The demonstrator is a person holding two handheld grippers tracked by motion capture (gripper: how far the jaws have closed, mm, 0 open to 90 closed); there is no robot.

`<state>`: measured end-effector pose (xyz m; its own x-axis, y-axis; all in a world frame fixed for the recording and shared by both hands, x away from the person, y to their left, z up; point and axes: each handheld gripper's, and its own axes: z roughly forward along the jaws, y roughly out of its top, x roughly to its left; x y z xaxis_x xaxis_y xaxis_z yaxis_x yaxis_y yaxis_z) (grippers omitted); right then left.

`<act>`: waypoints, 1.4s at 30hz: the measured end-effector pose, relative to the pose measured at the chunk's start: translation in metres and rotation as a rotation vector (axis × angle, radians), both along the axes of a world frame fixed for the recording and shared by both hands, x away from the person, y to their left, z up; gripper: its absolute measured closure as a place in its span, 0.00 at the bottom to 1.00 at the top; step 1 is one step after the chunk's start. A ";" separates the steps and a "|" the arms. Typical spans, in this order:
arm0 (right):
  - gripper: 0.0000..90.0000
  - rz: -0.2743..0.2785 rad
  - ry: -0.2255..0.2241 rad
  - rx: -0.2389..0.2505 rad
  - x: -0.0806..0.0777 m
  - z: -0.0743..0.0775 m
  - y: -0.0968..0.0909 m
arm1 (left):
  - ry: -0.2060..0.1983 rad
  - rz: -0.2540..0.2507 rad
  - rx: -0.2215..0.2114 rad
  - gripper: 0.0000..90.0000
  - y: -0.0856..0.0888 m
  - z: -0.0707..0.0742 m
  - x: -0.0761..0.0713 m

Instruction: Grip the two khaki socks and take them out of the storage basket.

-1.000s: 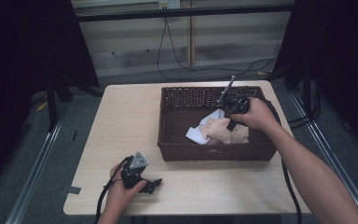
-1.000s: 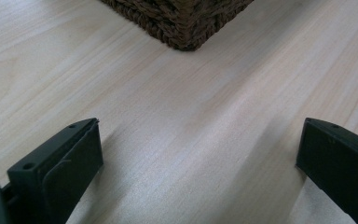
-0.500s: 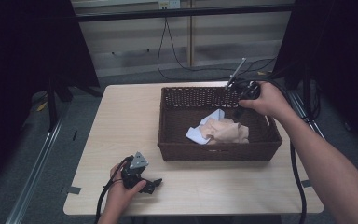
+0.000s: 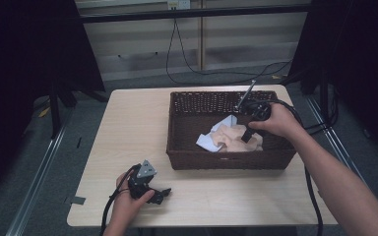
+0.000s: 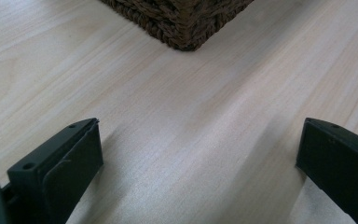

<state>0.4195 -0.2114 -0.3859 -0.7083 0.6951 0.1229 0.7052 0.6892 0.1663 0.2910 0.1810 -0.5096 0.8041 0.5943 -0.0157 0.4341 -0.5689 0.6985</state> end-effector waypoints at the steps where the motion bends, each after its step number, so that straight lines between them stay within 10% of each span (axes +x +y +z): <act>1: 0.43 -0.009 -0.010 -0.001 0.001 -0.004 -0.001 | 0.000 0.000 0.000 0.00 0.000 0.000 0.000; 8: 0.29 0.029 0.018 -0.012 0.000 -0.033 0.000 | -0.001 0.000 0.000 0.00 0.000 0.000 0.000; 12: 0.90 0.030 0.033 -0.060 -0.002 -0.040 0.003 | 0.003 0.002 -0.004 0.00 0.000 0.000 0.000; 16: 0.97 0.043 0.059 -0.049 -0.001 -0.034 -0.001 | -0.001 0.000 -0.001 0.00 0.000 0.000 0.000; 29: 0.97 0.007 0.080 -0.015 -0.006 0.068 -0.014 | 0.004 -0.002 0.003 0.00 0.000 0.000 0.000; 42: 0.97 0.005 0.022 -0.015 -0.011 0.128 -0.023 | 0.004 -0.002 0.003 0.00 0.000 0.000 0.000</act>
<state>0.4086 -0.2345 -0.2581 -0.7092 0.6934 0.1278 0.7050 0.6951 0.1408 0.2911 0.1812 -0.5092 0.8054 0.5925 -0.0173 0.4356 -0.5719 0.6951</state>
